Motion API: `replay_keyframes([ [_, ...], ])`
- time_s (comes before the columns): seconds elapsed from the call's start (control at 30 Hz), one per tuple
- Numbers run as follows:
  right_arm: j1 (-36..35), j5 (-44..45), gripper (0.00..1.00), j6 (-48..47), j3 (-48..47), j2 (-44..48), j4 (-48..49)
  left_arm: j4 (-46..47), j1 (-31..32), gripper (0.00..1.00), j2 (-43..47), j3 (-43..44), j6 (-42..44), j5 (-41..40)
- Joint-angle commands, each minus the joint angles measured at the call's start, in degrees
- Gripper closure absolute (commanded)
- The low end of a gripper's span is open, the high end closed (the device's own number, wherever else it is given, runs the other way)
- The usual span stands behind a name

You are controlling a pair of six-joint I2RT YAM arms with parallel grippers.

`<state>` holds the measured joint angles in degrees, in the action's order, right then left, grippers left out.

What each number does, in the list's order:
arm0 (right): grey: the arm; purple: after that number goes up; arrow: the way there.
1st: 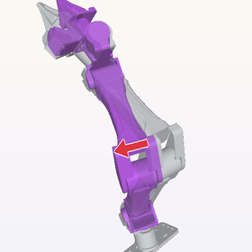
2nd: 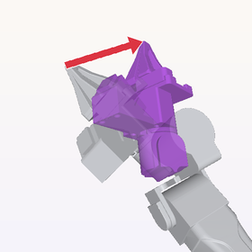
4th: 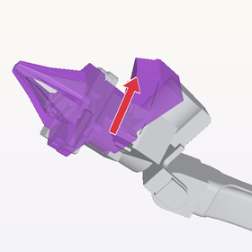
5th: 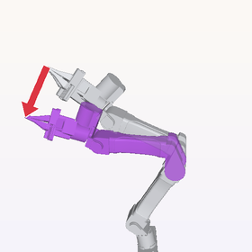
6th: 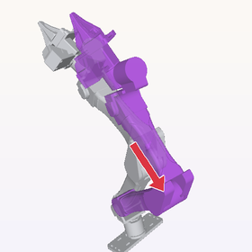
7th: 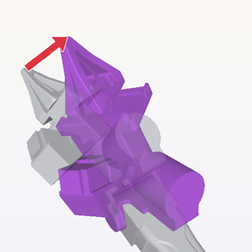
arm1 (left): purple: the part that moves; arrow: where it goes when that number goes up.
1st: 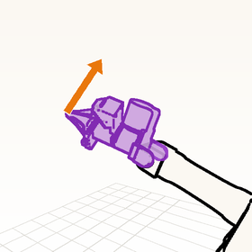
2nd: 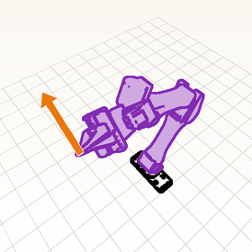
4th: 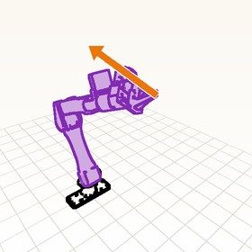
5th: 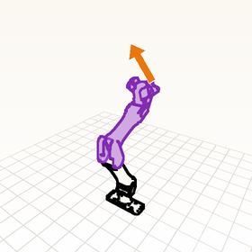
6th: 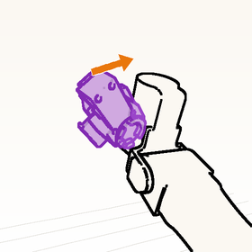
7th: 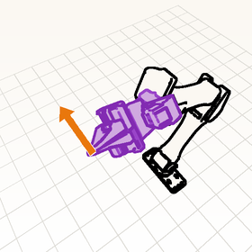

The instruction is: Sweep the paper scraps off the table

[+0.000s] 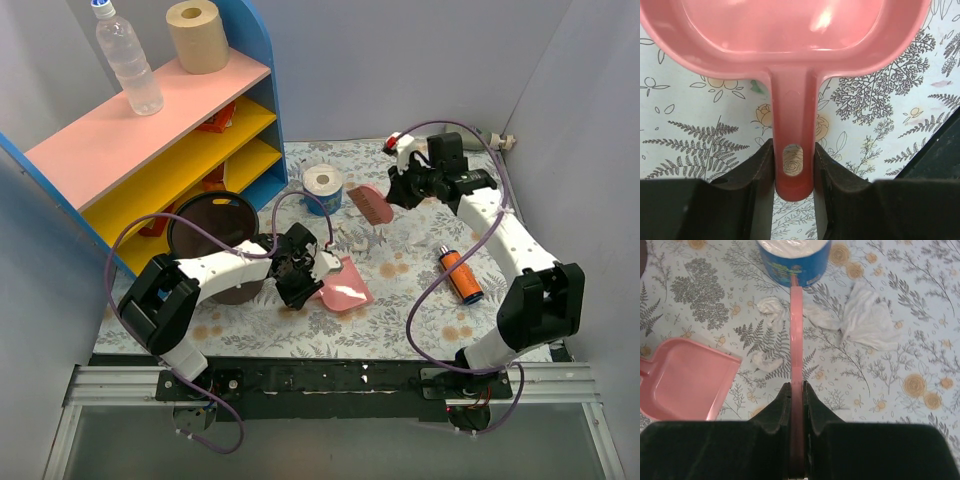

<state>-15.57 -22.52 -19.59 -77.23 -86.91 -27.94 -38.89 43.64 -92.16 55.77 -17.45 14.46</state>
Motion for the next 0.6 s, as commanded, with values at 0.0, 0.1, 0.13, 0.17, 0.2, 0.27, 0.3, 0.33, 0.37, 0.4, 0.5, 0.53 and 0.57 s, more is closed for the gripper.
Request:
replay_keyframes([
  [0.0, -4.11, -1.65, 0.99, -10.36, -5.91, -2.9, -0.62, -0.74, 0.22, 0.82, 0.66, 2.15, 0.4, 2.77],
  [0.1, -6.74, -1.21, 0.99, -16.06, -8.72, -5.71, -1.23, -2.85, 0.22, 0.95, 1.72, 2.06, 0.31, 2.6],
  [0.13, -7.45, -0.77, 0.99, -17.92, -9.33, -6.42, -1.41, -3.29, 0.22, 0.97, 2.07, 1.89, 0.31, 2.42],
  [0.17, -9.02, -0.33, 0.99, -20.28, -10.04, -7.12, -1.67, -4.34, 0.22, 1.0, 3.12, 1.63, 0.31, 2.42],
  [0.2, -9.99, 0.37, 0.99, -24.92, -10.83, -8.26, -2.28, -4.87, 0.13, 1.0, 3.74, 1.54, 0.4, 2.16],
  [0.27, -12.8, 2.48, 0.99, -30.39, -11.27, -9.23, -2.99, -6.62, 0.13, 1.0, 5.4, 1.27, 0.66, 1.8],
  [0.3, -13.77, 3.53, 0.99, -32.68, -10.84, -9.59, -2.99, -7.07, 0.13, 1.0, 6.02, 0.84, 0.93, 1.45],
  [0.33, -14.48, 5.45, 0.99, -37.31, -10.31, -9.68, -2.21, -7.42, 0.05, 1.0, 6.46, 0.66, 1.1, 1.28],
  [0.37, -15.88, 6.17, 0.99, -39.36, -9.61, -9.68, -1.59, -8.03, 0.04, 1.0, 6.99, 0.4, 1.37, 0.84],
  [0.4, -16.5, 6.87, 0.99, -41.99, -8.73, -9.59, -1.15, -8.13, 0.04, 1.0, 7.78, -0.21, 1.54, 0.57],
  [0.5, -18.26, 9.42, 0.99, -50.09, -4.69, -9.06, 1.92, -8.57, -0.39, 1.0, 8.22, -0.92, 1.63, 0.57],
  [0.53, -18.61, 10.73, 0.99, -51.67, -3.03, -8.98, 2.54, -8.65, -0.48, 1.0, 8.22, -1.19, 1.55, 0.57],
  [0.57, -19.23, 11.36, 0.99, -54.82, -2.58, -8.97, 2.37, -8.83, -0.48, 1.0, 8.22, -1.19, 1.46, 0.57],
])
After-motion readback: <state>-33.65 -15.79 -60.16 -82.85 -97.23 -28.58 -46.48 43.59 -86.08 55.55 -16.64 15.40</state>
